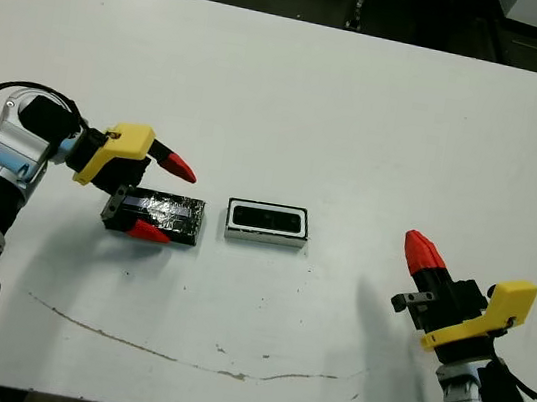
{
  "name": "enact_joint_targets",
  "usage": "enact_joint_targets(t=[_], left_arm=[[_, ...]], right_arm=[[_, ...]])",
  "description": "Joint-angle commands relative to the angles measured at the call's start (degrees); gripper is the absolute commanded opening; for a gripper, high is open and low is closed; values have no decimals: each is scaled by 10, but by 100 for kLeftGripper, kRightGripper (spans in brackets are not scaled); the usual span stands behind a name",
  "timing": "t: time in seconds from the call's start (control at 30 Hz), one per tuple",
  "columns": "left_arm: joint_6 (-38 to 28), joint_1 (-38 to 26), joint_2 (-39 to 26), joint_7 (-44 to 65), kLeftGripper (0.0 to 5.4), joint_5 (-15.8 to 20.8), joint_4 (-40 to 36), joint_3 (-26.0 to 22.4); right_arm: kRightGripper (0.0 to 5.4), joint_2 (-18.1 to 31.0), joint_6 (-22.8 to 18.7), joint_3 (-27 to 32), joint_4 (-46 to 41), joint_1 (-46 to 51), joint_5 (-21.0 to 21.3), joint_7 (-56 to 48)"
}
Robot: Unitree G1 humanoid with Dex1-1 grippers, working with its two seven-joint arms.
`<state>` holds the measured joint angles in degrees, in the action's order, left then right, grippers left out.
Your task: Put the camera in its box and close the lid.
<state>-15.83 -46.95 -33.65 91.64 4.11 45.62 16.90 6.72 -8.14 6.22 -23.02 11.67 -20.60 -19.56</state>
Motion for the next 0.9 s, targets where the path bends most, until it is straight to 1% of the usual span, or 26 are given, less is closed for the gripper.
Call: enact_joint_targets(t=[0.03, 0.23, 0.47, 0.73, 0.8, 0.9], left_arm=[[-1, -7, 5, 2, 540, -14, 13, 0], [-8, -1, 0, -6, 540, -26, 13, -2], [45, 6, -3, -14, 540, -33, 4, -3], [103, 14, -9, -29, 540, -52, -25, 3], [111, 16, -9, -26, 540, -53, -28, 3], [103, 16, -10, -22, 540, -60, -32, 8]], right_arm=[[3, 8, -3, 2, -1, 3, -3, 1], [3, 11, -3, 3, 1, 2, -3, -1], [3, 13, -5, 1, 0, 1, -3, -1], [3, 15, -6, 1, -1, 4, -4, 0], [3, 16, -5, 0, -2, 4, -1, 1], [3, 15, -6, 0, -1, 4, -4, 0]])
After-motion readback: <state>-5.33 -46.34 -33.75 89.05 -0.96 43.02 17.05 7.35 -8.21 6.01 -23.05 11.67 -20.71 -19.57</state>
